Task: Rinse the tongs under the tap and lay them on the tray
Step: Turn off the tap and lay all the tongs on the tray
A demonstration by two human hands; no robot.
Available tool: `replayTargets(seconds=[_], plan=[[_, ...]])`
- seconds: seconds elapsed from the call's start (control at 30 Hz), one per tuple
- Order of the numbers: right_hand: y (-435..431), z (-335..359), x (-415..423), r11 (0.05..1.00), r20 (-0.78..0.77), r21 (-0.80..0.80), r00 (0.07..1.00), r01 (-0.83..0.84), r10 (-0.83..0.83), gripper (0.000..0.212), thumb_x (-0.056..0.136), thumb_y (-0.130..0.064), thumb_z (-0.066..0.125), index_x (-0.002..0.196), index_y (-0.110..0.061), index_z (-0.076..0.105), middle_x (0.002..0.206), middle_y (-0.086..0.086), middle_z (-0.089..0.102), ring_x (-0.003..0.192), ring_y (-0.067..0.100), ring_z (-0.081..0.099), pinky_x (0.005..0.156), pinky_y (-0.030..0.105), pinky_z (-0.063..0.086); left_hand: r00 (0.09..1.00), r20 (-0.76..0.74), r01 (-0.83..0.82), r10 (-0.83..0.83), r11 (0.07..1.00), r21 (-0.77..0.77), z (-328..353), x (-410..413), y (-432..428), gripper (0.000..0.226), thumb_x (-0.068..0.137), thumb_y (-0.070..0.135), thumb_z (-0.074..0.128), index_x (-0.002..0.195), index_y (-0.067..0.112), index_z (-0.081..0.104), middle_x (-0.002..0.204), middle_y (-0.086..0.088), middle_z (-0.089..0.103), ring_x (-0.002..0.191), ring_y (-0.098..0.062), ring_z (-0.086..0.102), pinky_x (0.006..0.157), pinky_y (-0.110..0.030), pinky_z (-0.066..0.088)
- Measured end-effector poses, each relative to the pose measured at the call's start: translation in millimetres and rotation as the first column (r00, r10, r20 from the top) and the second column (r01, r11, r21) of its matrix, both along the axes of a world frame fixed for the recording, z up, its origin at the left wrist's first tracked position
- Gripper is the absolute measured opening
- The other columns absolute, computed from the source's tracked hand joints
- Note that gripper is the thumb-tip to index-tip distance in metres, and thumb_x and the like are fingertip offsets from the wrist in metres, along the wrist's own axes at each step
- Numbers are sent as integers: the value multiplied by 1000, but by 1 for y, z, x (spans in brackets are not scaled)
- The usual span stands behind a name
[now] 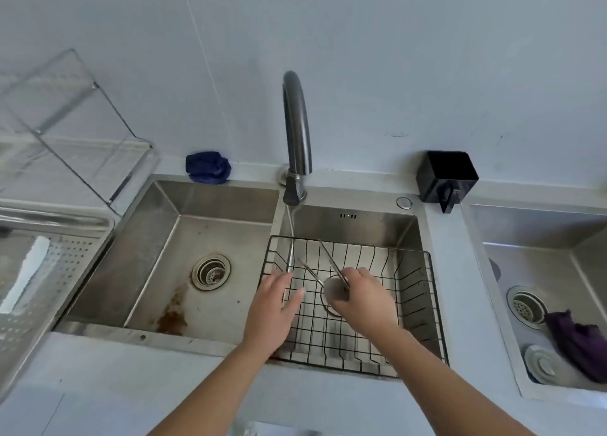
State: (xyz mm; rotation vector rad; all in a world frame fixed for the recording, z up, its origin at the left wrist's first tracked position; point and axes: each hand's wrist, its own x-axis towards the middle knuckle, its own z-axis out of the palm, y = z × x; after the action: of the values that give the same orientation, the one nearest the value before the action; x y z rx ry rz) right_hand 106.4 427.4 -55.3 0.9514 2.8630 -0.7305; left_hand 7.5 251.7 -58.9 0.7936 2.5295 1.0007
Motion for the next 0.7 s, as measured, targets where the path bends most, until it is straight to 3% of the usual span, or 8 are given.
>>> replayTargets(seconds=[0.13,0.2,0.27,0.37,0.43,0.53,0.63,0.7], plan=[[-22,20,-26,997,-81,-38,995,-68,65,55,88,-52,68,135,-27,55,116,-6,61,108,20,61,76,33,52,949,296,-164,106,971,175,22,4,-4,42,102,38,54,141,25,55,140,11,59,131,0,51,109,-21,39],[-36,27,-36,992,-121,-47,987,-114,107,59,88,-54,68,138,-27,54,118,-7,61,106,17,61,75,31,50,900,420,-244,117,933,264,31,4,-12,32,102,37,54,134,34,53,127,24,61,113,22,54,92,-2,41],[-52,35,-44,982,-169,-64,972,-176,164,60,87,-54,68,139,-27,54,117,-7,61,104,16,61,75,29,49,849,508,-337,147,891,305,38,3,-24,28,101,39,55,130,39,52,122,30,59,103,30,52,83,2,42],[-81,44,-56,959,-233,-72,939,-276,252,53,86,-54,69,130,-26,60,104,-10,56,93,13,57,70,29,45,790,588,-445,170,819,361,45,1,-49,20,100,40,56,120,41,58,129,16,65,119,10,58,98,-13,46],[-102,50,-63,941,-248,-71,920,-330,304,46,85,-55,69,121,-28,61,101,-10,57,90,14,60,68,30,47,768,617,-497,173,768,404,52,1,-70,39,95,45,59,132,33,56,136,6,64,130,-5,56,113,-30,41],[-139,57,-77,911,-275,-86,888,-404,368,36,85,-54,70,113,-34,63,99,-12,57,86,12,61,68,31,52,774,607,-525,182,721,453,61,-5,-106,66,84,53,61,141,23,52,137,0,65,131,-10,57,117,-37,39],[-170,62,-91,892,-294,-86,867,-443,402,30,84,-54,71,109,-39,63,90,-19,49,76,4,54,58,20,40,784,576,-543,232,706,455,65,-16,-136,33,92,43,59,123,33,62,127,1,71,122,-7,63,109,-30,45],[-198,66,-104,879,-287,-74,854,-471,434,29,84,-55,69,107,-39,62,92,-17,51,77,7,55,59,24,42,795,542,-552,273,696,460,67,-24,-164,20,100,33,57,117,37,65,121,5,74,117,-3,65,100,-22,49]])
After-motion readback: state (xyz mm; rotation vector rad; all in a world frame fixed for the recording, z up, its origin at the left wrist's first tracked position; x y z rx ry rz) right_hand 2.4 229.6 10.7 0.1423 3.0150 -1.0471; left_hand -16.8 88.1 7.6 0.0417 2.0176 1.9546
